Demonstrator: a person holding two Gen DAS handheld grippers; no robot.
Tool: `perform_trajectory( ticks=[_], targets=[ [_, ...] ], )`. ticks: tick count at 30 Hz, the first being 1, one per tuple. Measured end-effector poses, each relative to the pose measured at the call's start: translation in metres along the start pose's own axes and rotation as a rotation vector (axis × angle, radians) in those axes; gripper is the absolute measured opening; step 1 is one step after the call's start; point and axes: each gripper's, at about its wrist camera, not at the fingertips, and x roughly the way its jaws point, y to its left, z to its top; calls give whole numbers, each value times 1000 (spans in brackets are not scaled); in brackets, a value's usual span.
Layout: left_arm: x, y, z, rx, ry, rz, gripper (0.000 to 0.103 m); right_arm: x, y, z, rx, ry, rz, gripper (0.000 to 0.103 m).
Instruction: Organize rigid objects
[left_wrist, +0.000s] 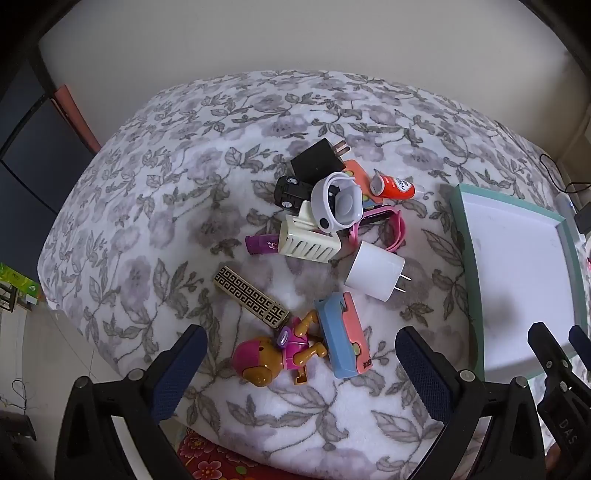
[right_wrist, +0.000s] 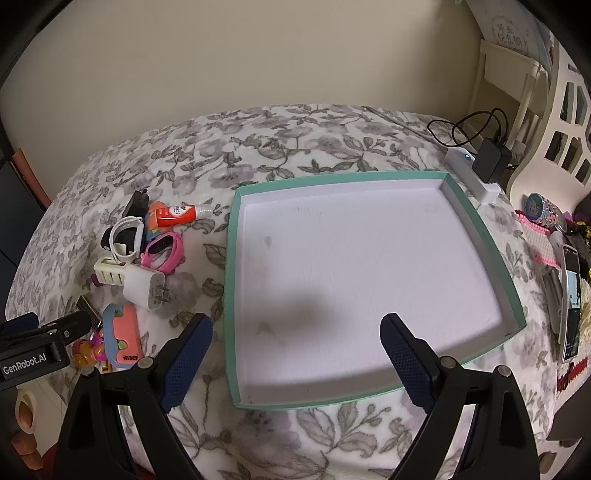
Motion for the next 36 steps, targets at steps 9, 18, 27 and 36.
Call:
perform_trajectory(
  ticks=[9, 18, 27, 36],
  targets=[
    [0, 1, 1, 1, -1, -2, 103, 3, -1, 0, 8, 12, -1, 93],
    [0, -2, 0, 2, -1, -9, 103, 4, -1, 1, 7, 15, 0, 93],
    [1, 0, 1, -3, 2, -16, 103, 4, -1, 0, 7, 16, 1, 93],
    [-1, 2, 2, -15, -26, -40, 103, 5, -1, -1, 8, 17, 2, 93]
  ],
)
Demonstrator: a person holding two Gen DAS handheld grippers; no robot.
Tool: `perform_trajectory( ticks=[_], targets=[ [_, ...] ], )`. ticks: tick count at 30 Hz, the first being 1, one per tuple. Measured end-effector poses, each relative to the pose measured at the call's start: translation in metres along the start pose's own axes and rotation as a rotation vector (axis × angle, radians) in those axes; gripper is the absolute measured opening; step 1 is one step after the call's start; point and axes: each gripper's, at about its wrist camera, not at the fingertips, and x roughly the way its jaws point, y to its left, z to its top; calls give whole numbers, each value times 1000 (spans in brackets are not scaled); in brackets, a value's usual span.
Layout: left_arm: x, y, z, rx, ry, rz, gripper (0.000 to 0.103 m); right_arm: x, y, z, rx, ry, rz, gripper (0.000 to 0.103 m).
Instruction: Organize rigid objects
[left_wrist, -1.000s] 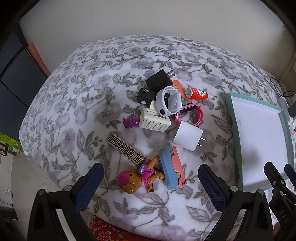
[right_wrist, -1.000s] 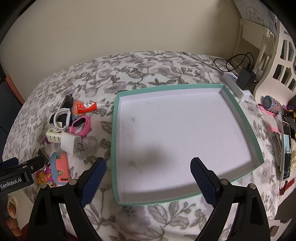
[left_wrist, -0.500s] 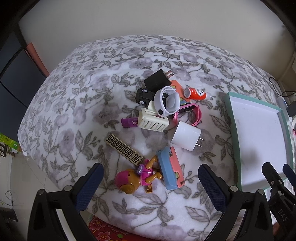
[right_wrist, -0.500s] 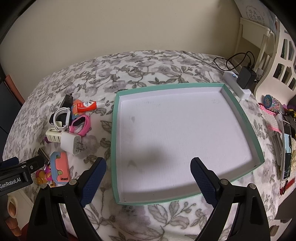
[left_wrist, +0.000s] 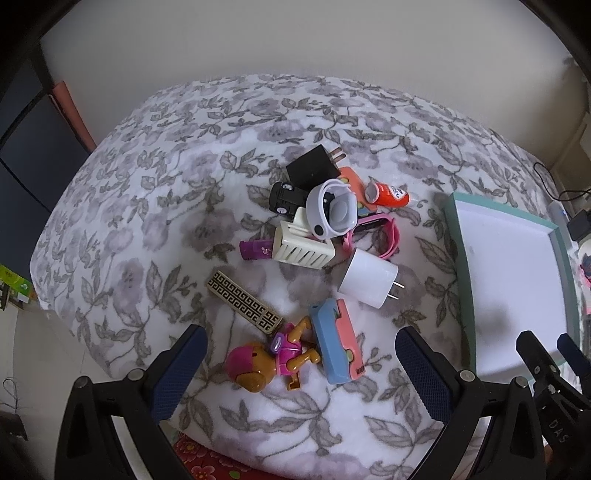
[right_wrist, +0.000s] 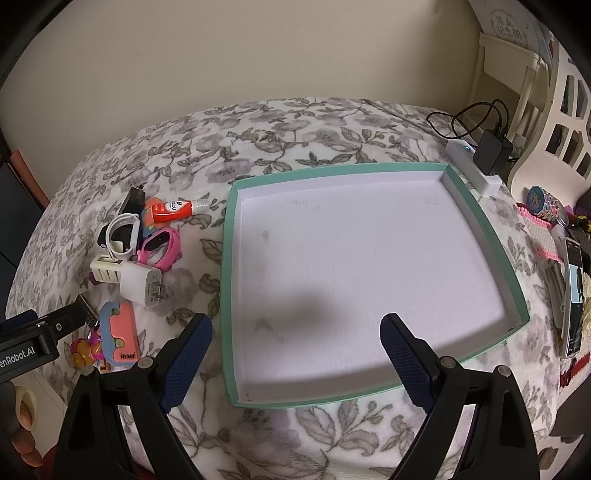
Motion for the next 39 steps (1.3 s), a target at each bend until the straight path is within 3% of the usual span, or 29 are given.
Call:
perform_trajectory(
  ticks=[34, 39],
  targets=[
    [-4, 2, 1, -28, -58, -5, 103, 2, 1, 2, 15, 16, 13, 93],
    [-10, 17, 6, -89, -111, -36, 103, -6, 21, 6, -32, -5, 98, 93]
  ],
)
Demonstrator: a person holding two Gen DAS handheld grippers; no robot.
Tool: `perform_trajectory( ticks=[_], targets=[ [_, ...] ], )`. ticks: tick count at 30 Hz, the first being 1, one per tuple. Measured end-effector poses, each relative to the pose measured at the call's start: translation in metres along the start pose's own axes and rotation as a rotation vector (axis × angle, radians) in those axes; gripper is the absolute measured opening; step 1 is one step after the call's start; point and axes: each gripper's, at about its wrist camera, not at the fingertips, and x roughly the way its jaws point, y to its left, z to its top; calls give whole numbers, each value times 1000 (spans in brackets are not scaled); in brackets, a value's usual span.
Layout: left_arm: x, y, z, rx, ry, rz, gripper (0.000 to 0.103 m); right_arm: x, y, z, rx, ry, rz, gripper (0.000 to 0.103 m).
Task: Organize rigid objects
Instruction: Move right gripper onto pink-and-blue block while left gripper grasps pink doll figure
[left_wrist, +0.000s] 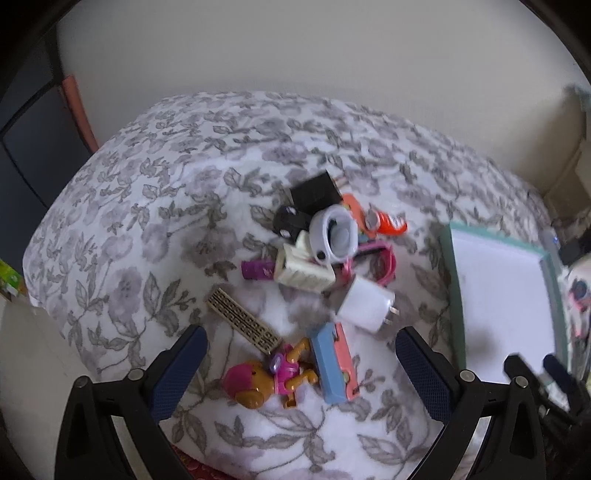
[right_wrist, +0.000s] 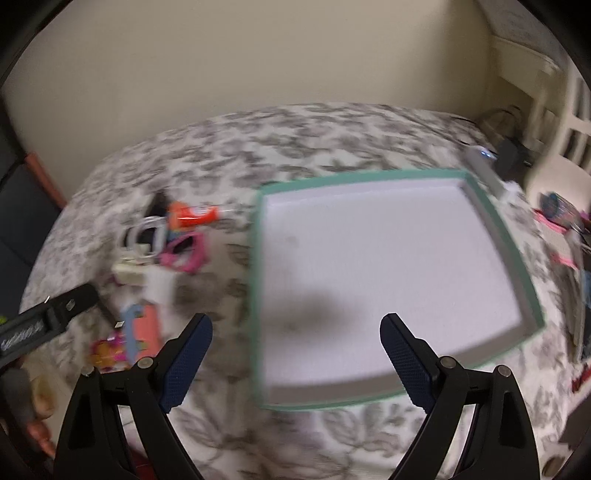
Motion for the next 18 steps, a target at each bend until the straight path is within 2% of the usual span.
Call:
perform_trajectory(
  ticks=[3, 8, 12, 18],
  targets=[
    [0, 12, 4, -19, -20, 32, 103, 11, 26, 3, -59, 37, 43, 93],
    [22, 38, 4, -88, 80, 69, 103, 36, 67, 4, -130, 118, 94, 93],
    [35, 61, 2, -140, 124, 113, 103, 54, 92, -1, -170, 172, 133, 93],
    [53, 82, -4, -205, 204, 103, 103, 81, 115, -6, -174, 234, 148, 93]
  ],
)
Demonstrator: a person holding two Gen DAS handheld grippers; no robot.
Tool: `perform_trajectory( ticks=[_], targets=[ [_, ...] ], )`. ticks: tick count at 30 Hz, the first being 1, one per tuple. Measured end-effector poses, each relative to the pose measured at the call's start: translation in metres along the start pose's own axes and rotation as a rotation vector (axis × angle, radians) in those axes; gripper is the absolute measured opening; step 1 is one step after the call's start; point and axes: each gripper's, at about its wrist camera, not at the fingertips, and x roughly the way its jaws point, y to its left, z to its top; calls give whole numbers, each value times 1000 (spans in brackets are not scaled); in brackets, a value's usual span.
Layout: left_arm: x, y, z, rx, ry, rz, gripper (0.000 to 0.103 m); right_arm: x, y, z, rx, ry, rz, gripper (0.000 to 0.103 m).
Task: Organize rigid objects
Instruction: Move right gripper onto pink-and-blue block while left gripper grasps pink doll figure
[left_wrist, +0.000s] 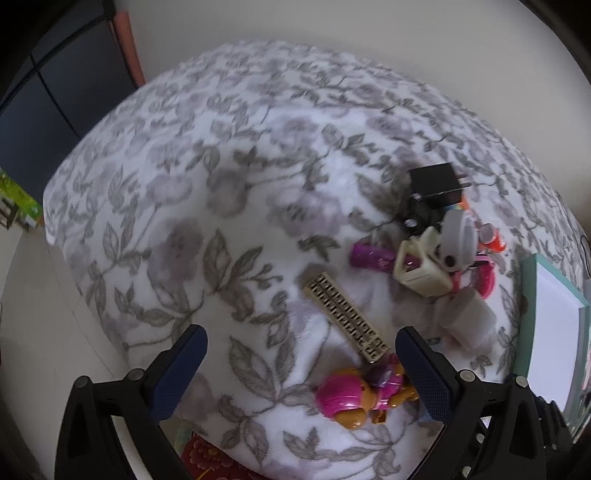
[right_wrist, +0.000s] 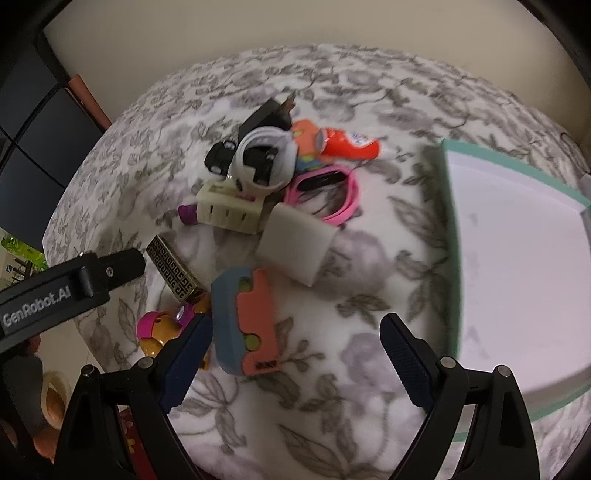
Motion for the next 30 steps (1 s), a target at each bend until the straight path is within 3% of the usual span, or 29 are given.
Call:
perform_trajectory(
  ticks=[6, 8, 13, 20, 30],
  targets=[
    [10, 8, 0, -23, 29, -5, 103, 22, 7, 3, 25, 31, 17, 89],
    [12, 9, -1, -28, 41, -14, 103, 29, 11, 3, 19, 45, 24, 78],
    [17, 9, -4, -32, 69, -33, 103, 29, 8, 1, 37, 44, 58, 68],
    [20, 0, -8, -18, 107, -66, 103, 23, -6, -3, 82, 60, 80, 36],
    [23, -23, -14, 29, 161, -95, 103, 6, -33, -15, 141, 61, 67, 31]
  ],
)
